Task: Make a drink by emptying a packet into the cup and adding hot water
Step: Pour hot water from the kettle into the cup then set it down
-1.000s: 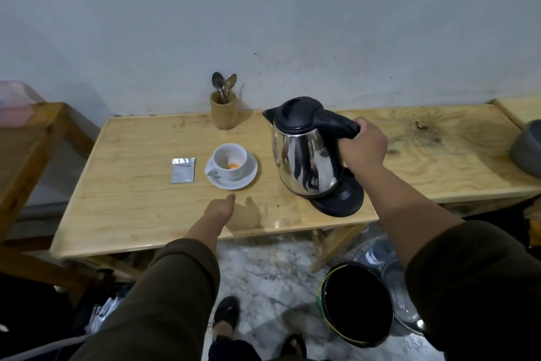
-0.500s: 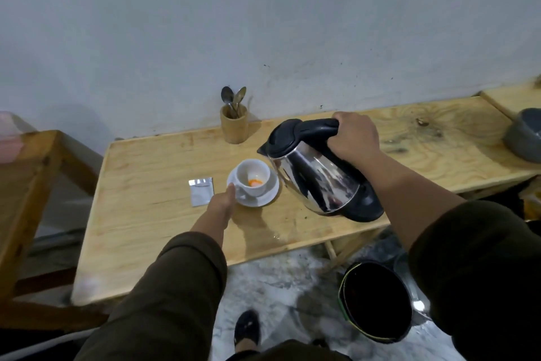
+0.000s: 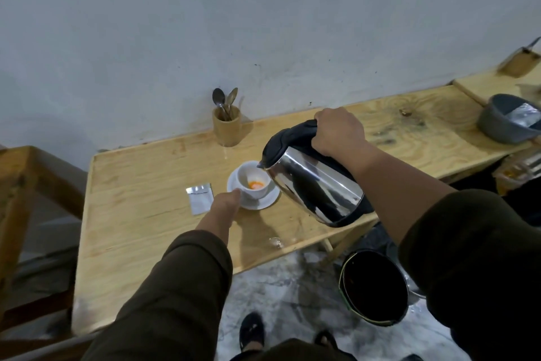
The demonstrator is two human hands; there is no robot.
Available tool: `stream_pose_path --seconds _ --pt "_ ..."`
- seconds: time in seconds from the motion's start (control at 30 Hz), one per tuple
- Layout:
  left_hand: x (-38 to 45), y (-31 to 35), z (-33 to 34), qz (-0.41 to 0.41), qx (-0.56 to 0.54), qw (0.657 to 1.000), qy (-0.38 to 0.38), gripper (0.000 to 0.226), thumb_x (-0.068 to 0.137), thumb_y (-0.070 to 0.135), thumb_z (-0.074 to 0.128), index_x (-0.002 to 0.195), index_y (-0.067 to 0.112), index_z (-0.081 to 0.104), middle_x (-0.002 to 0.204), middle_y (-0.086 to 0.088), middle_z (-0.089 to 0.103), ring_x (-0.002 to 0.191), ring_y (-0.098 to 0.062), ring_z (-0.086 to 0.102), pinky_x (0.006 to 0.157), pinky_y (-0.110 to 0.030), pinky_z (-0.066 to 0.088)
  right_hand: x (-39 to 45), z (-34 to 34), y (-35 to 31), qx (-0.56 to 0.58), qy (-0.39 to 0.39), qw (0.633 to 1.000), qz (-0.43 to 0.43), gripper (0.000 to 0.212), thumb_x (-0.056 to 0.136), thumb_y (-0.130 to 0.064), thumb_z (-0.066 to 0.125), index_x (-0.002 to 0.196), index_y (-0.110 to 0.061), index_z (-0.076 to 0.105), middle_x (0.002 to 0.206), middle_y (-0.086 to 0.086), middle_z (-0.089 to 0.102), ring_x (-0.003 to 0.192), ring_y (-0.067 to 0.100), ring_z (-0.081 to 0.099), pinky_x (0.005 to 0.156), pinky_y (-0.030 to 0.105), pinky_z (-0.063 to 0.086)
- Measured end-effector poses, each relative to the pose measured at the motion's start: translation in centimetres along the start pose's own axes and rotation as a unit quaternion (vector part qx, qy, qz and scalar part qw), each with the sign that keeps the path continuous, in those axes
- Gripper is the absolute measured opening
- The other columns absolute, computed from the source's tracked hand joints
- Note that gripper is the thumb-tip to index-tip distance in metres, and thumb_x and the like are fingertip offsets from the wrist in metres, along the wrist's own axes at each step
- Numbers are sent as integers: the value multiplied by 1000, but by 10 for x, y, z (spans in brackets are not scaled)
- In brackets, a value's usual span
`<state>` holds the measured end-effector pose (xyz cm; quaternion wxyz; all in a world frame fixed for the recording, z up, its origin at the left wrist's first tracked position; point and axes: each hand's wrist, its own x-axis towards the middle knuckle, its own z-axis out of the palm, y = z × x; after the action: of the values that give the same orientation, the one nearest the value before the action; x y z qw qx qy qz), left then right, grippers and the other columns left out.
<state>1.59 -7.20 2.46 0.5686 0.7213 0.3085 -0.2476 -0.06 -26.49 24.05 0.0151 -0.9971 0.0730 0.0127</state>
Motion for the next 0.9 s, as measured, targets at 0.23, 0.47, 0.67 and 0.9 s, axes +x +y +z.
stream_pose_path --seconds 0.23,0.47,0.67,0.9 --pt "3 2 1 -8 -12 1000 5 59 93 36 49 138 -1 44 138 -20 52 125 -35 51 107 -42 44 -5 -2 -12 -30 -9 999 20 23 87 -8 52 110 -8 59 109 13 62 100 31 61 69 33 41" --pt "5 1 -3 -21 -23 999 -6 59 89 38 52 135 1 49 139 -21 52 128 -36 50 102 -41 46 -6 -3 -16 -46 -15 998 30 23 87 -6 51 109 -7 59 109 13 62 100 31 60 72 33 40" --pt "-1 5 -3 -21 -25 999 -10 56 88 33 52 134 2 48 135 -18 54 123 -34 53 100 -37 45 -6 -4 -17 -47 -17 998 39 24 87 -6 52 110 -7 58 111 13 62 103 31 60 73 33 40" --pt "-6 8 -3 -19 -14 1000 -6 55 89 32 52 135 3 48 136 -17 54 123 -33 52 104 -39 45 -8 -7 -18 -49 -25 997 45 27 88 -9 54 114 -8 57 113 13 61 105 31 59 82 36 46"
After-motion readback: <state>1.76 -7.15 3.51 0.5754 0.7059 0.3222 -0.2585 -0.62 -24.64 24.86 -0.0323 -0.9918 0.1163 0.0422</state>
